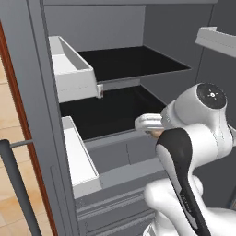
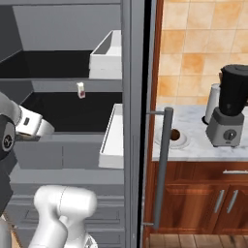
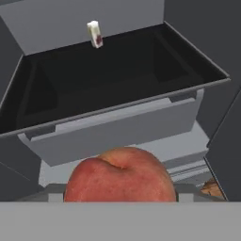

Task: Pick the peach and orange from the fridge and place them on the plate next to the blender to make a fruit smoothie.

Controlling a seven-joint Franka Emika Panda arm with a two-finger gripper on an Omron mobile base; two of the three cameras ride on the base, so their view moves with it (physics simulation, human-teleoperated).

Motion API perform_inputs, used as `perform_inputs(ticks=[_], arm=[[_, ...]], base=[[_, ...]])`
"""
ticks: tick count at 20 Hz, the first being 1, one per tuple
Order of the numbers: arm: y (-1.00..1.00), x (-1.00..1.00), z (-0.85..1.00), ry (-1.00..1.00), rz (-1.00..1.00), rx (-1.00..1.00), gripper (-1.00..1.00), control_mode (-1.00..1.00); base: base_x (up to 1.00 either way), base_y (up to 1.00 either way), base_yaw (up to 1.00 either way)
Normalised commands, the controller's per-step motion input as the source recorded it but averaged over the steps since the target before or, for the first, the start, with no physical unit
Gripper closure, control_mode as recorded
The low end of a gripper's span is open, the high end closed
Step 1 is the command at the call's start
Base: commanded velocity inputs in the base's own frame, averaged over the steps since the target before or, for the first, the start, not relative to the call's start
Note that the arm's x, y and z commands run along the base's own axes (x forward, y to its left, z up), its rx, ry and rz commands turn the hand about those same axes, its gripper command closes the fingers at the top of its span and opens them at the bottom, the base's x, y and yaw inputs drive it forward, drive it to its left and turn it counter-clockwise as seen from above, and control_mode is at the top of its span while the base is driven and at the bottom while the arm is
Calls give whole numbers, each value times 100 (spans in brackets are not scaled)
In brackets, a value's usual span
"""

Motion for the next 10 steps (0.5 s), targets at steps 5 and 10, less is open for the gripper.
perform_inputs(ticks=[5, 10], arm=[[0, 0, 0, 0, 0, 0, 100, 100], [0, 0, 0, 0, 0, 0, 100, 100]], base=[[-100, -56, 0], [-73, -88, -3]])
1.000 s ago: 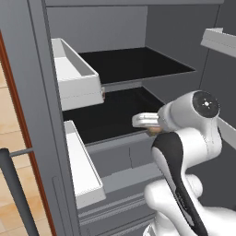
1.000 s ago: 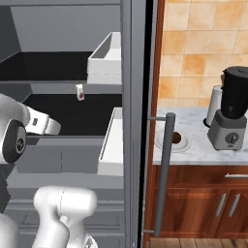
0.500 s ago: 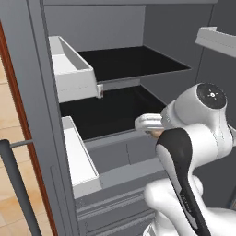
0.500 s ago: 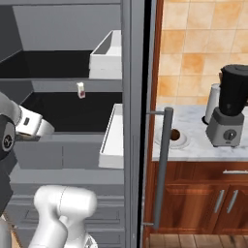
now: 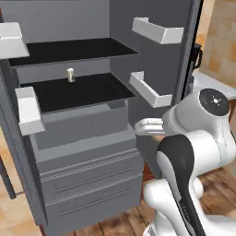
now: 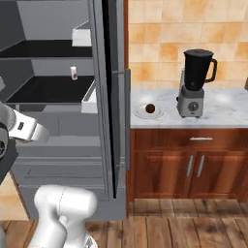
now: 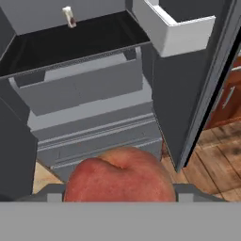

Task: Pick the peach and orange from the fridge and place them on the plate next to the blender to make a fruit smoothie.

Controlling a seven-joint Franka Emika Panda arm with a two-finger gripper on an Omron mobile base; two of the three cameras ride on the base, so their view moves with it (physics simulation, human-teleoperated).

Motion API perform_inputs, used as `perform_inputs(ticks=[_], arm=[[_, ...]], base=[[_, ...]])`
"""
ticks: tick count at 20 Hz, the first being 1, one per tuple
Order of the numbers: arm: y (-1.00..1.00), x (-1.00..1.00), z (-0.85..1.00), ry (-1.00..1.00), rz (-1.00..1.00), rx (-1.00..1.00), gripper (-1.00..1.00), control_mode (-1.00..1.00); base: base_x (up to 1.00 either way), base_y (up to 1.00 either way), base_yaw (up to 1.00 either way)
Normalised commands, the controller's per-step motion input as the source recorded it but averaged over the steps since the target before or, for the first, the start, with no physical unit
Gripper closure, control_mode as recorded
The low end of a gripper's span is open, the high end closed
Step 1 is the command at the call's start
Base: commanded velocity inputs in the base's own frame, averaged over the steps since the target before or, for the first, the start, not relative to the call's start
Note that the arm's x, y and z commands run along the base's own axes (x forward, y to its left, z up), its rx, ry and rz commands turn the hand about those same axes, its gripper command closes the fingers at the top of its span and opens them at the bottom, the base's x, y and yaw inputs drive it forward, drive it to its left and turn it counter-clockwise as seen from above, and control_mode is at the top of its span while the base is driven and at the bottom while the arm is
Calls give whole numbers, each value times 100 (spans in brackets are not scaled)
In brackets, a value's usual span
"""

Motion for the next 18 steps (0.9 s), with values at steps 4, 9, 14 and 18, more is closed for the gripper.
perform_inputs(ticks=[4, 9, 14, 18], arm=[[0, 0, 0, 0, 0, 0, 100, 100], [0, 0, 0, 0, 0, 0, 100, 100], [0, 0, 0, 0, 0, 0, 100, 100], [0, 0, 0, 0, 0, 0, 100, 100]], base=[[-3, -100, -9], [41, -100, -11], [75, -100, -1], [95, -55, 8]])
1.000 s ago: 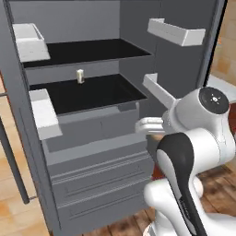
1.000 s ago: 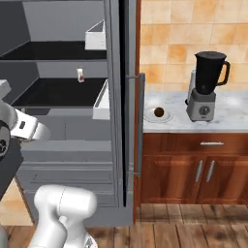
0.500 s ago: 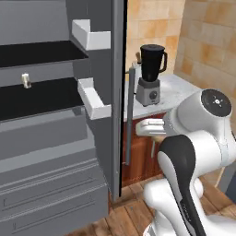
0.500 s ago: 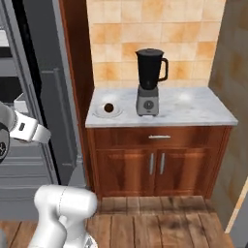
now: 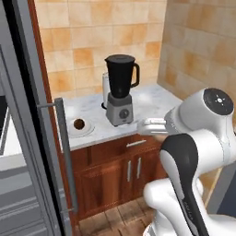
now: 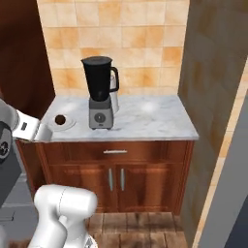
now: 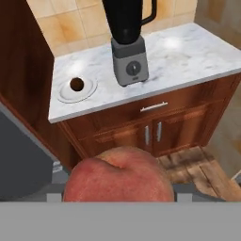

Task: Pick the peach and orange from the fridge and place them on the plate next to the blender to make a fruit smoothie.

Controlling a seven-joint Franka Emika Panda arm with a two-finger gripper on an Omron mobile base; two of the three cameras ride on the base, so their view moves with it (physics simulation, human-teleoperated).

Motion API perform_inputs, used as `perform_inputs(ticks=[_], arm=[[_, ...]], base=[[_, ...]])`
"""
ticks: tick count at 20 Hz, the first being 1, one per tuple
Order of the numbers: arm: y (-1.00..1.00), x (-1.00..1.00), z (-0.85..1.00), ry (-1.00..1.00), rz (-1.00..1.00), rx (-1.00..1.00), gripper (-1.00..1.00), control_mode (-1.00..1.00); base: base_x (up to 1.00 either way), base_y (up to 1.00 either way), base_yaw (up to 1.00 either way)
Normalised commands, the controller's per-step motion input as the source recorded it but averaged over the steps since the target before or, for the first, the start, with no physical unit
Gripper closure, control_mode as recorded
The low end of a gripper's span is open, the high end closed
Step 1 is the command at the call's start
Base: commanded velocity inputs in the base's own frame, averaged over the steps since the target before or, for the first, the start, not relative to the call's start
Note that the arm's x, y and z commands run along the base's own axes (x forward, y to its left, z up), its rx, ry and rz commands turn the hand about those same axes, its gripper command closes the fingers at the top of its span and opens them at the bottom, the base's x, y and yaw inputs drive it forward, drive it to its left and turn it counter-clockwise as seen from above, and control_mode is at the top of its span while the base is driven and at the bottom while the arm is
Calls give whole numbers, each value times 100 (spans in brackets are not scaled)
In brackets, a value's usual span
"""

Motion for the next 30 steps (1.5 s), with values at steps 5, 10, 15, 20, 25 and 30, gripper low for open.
perform_inputs(ticks=[5, 10, 15, 20, 25, 30], arm=[[0, 0, 0, 0, 0, 0, 100, 100], [0, 0, 0, 0, 0, 0, 100, 100], [0, 0, 0, 0, 0, 0, 100, 100], [0, 0, 0, 0, 0, 0, 100, 100], [0, 0, 0, 0, 0, 0, 100, 100], [2, 7, -10, 8, 2, 0, 100, -100]], base=[[63, -19, 29], [36, -1, 32], [49, 0, 21], [69, 0, 10], [63, 1, 9], [23, 1, 4]])
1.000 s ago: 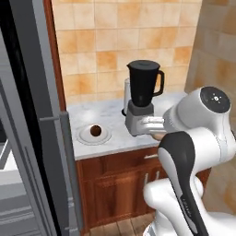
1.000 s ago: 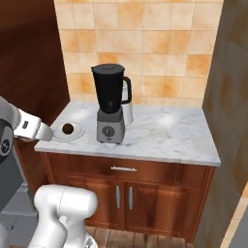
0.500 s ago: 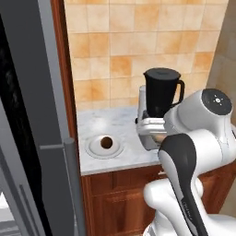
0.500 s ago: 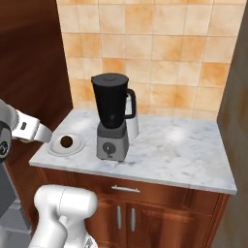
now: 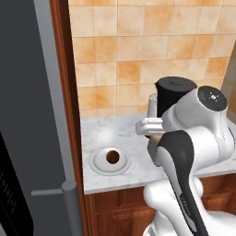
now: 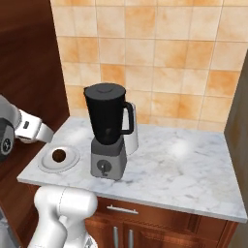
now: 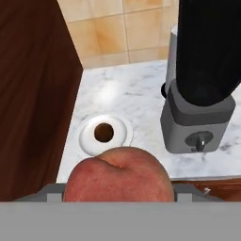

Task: Pick the peach and orange from the fridge and place them on the plate next to the blender to make a fruit smoothie.

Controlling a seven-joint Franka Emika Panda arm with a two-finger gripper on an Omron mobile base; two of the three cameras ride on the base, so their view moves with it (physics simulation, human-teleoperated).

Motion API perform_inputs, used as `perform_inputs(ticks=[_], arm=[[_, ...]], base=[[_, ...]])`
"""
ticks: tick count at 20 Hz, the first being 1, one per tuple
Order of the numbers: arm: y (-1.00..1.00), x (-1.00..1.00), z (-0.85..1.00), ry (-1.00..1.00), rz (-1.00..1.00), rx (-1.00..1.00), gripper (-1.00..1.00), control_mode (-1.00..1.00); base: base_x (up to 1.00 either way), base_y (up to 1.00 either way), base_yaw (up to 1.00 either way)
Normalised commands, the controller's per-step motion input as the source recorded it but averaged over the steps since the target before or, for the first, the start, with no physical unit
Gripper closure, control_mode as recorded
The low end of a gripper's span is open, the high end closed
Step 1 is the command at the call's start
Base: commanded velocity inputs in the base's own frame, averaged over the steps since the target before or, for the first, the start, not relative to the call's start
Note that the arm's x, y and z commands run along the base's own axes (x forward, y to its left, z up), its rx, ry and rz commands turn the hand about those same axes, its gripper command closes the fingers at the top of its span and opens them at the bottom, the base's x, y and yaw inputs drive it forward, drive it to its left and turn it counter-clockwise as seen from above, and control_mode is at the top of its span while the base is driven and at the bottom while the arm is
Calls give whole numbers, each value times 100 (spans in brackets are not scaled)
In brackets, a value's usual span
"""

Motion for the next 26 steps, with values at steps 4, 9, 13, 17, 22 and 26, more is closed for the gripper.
perform_inputs(ticks=[4, 9, 13, 17, 22, 26], arm=[[9, 14, -48, 37, 5, -1, 100, -100], [21, 43, -64, 30, 5, -4, 100, -100], [26, 47, -73, 12, 3, -4, 100, -100], [14, 48, -68, 7, 2, 0, 100, -100], [20, 60, -51, 2, 0, 0, 100, -100], [39, 58, -52, 2, 0, 0, 100, -100]], base=[[0, 0, 0], [0, 0, 0], [0, 0, 0], [0, 0, 0], [0, 0, 0], [0, 0, 0]])
